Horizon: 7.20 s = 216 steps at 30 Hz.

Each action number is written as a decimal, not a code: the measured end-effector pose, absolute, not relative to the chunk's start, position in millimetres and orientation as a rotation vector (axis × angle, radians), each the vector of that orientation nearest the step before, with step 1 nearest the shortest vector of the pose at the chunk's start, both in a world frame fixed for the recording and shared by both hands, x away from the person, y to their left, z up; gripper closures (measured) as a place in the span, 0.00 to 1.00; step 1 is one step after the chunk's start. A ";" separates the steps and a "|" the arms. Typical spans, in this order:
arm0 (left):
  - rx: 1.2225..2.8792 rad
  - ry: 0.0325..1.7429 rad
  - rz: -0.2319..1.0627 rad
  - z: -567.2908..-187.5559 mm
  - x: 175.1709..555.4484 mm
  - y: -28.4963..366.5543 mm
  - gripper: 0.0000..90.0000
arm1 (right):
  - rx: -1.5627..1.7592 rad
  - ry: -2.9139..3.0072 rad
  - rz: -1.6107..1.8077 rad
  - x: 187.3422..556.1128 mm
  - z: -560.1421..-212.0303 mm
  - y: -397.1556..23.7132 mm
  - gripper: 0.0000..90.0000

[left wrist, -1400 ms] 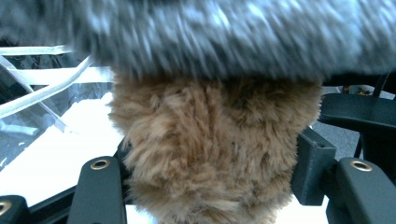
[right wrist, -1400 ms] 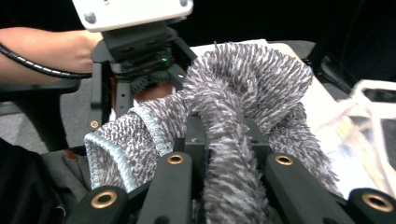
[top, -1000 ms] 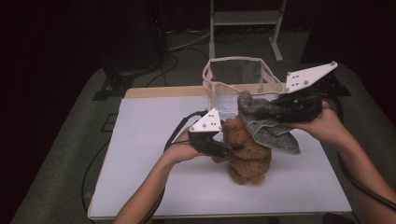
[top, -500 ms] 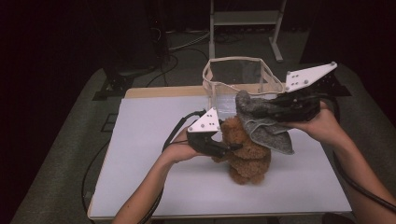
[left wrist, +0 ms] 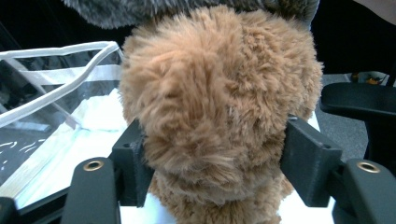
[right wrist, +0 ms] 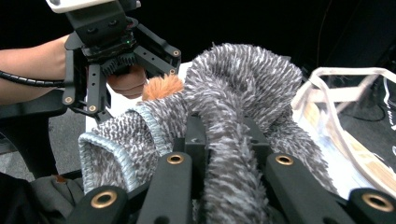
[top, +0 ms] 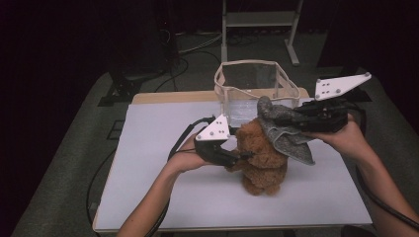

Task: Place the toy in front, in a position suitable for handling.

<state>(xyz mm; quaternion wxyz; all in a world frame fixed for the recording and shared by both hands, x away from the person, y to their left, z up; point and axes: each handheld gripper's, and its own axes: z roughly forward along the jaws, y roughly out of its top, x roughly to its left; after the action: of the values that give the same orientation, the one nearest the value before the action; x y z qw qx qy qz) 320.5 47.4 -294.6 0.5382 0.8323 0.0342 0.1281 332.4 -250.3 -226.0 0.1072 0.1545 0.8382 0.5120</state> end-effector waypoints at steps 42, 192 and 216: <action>2.048 0.126 0.347 -289.5 317.4 50.0 0.40 | 0.316 2.539 1.473 339.6 -234.8 -187.4 0.86; 2.174 0.100 0.449 -372.9 309.9 100.2 0.18 | 0.785 2.585 1.608 340.3 -399.0 -230.9 0.86; 2.219 0.104 0.465 -357.9 326.4 58.5 0.53 | 0.739 2.590 1.688 349.3 -391.6 -219.4 0.86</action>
<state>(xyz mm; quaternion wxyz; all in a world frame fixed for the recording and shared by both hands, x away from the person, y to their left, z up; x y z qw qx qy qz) 326.4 58.5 -357.9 0.4223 0.8862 0.0416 0.1859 349.3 -219.4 -391.6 -0.0183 0.2325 0.8147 0.5309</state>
